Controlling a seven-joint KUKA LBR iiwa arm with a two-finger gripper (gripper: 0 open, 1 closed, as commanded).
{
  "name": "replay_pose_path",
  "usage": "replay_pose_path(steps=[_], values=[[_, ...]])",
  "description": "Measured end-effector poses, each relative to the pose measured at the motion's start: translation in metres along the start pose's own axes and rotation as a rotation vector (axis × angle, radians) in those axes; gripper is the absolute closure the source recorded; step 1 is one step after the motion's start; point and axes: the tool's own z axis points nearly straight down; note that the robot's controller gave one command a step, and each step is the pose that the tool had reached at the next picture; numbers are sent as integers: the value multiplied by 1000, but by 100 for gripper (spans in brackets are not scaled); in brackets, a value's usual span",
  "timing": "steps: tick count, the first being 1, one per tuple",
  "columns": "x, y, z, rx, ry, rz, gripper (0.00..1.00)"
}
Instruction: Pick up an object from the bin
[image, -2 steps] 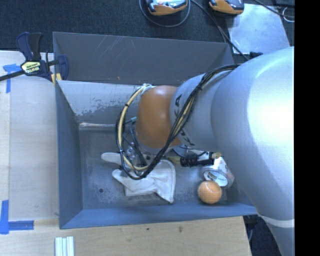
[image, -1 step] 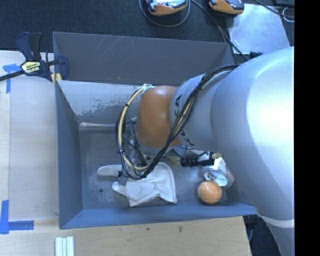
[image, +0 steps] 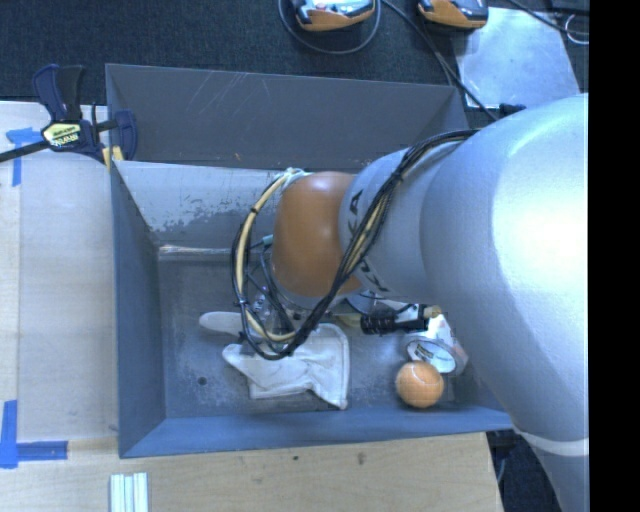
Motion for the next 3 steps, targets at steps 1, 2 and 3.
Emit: replay_pose_path(steps=[1,2,3], values=[[0,0,0,0,0,0,100],[0,0,0,0,0,0,100],[0,0,0,0,0,1,100]])
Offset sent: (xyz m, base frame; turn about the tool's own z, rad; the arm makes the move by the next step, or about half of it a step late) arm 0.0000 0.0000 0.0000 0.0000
